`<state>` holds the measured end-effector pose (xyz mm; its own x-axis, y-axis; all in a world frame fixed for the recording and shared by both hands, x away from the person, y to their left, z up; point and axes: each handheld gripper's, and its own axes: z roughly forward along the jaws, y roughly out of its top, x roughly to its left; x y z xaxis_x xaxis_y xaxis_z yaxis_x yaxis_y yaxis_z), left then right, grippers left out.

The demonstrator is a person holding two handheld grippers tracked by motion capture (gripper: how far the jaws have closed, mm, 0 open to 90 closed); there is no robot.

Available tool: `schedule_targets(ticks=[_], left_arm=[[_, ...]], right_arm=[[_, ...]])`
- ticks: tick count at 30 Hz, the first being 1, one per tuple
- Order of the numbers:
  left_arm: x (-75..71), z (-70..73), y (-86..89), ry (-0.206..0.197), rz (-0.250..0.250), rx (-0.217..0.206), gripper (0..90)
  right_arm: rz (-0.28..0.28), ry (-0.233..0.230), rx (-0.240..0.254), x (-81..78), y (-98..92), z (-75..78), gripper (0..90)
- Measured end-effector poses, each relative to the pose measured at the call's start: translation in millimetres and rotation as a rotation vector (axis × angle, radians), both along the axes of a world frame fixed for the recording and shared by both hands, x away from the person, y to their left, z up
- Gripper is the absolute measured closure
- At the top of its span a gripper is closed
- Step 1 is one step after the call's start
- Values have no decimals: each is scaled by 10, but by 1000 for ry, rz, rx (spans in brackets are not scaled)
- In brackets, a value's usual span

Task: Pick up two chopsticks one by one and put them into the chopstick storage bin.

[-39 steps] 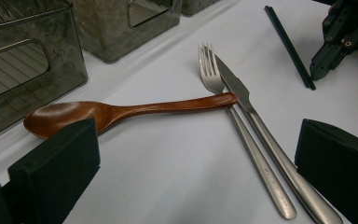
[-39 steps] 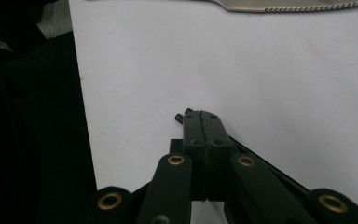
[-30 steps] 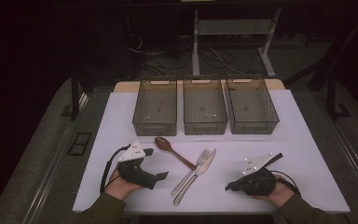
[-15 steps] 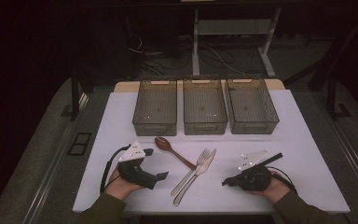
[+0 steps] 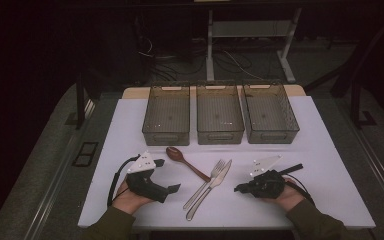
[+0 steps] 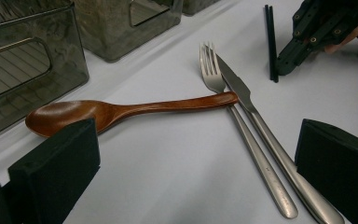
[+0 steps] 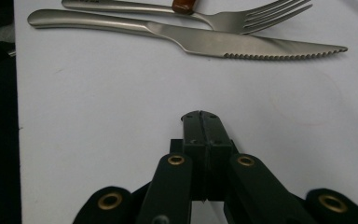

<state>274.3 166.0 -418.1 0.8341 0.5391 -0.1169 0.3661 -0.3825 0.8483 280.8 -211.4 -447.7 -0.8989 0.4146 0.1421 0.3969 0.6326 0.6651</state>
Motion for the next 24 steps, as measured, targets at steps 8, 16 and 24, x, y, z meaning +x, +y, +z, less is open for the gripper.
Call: schedule_targets(ticks=[8,16,24], left_arm=[[-2,-4,-9,-1,-2,0,0],[6,-22,-9,-2,-6,9,0],[19,-56,-24,-11,-23,1,0]], right_arm=[[-16,-8,-2,77,39,-2,900],[-28,-13,-5,170,72,-1,900],[-41,-20,-2,264,97,-8,900]])
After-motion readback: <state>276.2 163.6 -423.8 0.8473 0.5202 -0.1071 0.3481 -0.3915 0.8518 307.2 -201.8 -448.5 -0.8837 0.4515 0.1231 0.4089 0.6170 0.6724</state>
